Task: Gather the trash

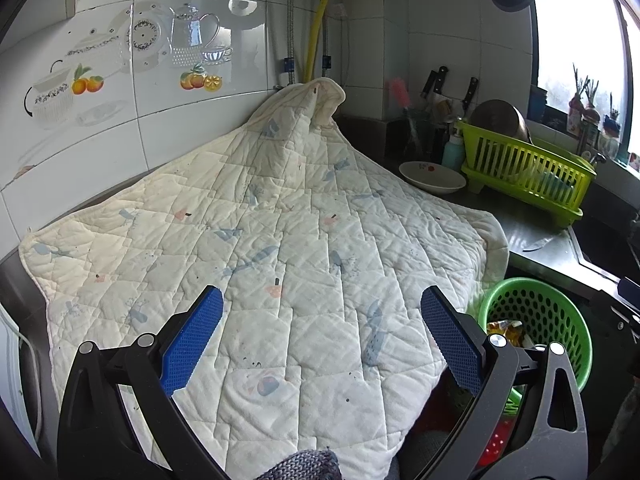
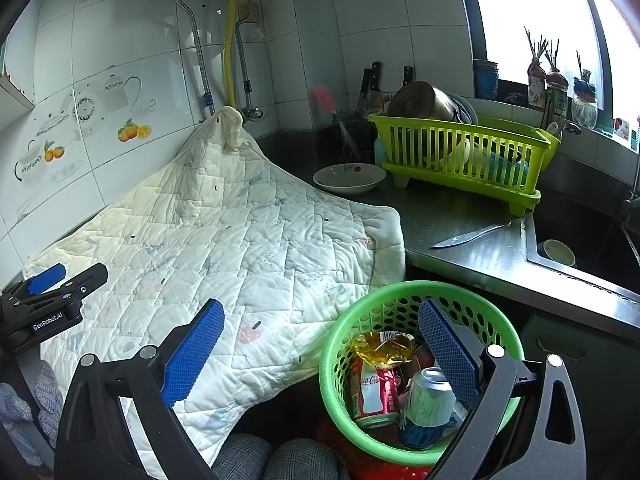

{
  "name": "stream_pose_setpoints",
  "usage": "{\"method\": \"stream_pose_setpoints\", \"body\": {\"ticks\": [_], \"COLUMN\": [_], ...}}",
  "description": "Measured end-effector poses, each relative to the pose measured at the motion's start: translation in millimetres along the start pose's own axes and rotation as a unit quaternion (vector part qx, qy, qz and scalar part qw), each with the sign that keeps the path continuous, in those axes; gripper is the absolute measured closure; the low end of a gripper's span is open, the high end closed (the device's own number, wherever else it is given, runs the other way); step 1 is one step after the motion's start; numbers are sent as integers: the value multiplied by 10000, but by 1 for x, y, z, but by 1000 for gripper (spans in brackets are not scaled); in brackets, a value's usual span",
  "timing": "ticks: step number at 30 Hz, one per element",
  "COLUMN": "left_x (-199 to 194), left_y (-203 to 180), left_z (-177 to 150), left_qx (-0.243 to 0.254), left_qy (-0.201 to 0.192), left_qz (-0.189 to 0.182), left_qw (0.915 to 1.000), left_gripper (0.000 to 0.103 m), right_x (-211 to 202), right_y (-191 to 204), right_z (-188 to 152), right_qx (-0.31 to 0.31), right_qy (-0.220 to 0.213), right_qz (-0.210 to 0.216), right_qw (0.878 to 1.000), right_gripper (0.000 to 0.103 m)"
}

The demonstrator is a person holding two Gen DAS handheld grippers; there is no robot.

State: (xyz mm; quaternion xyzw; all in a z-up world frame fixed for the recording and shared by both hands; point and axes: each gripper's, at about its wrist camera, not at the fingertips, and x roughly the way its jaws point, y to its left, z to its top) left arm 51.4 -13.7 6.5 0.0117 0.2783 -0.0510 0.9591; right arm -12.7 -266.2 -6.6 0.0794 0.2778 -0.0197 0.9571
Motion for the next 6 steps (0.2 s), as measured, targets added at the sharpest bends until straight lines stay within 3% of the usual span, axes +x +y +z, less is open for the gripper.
{"method": "stream_pose_setpoints", "body": {"ticks": [6], "left_x": [1], "left_y": [3], "left_z": [-1], "left_qx": [-42], "left_qy": [21], "left_qz": [20], "left_qw": [10000], "left_gripper": [5], "right_x": [0], "right_y": [1], "right_z": [-1], "right_qx": [-6], "right_qy": [12], "right_qz": [1], "right_qw": [10000], "right_gripper": [9]}}
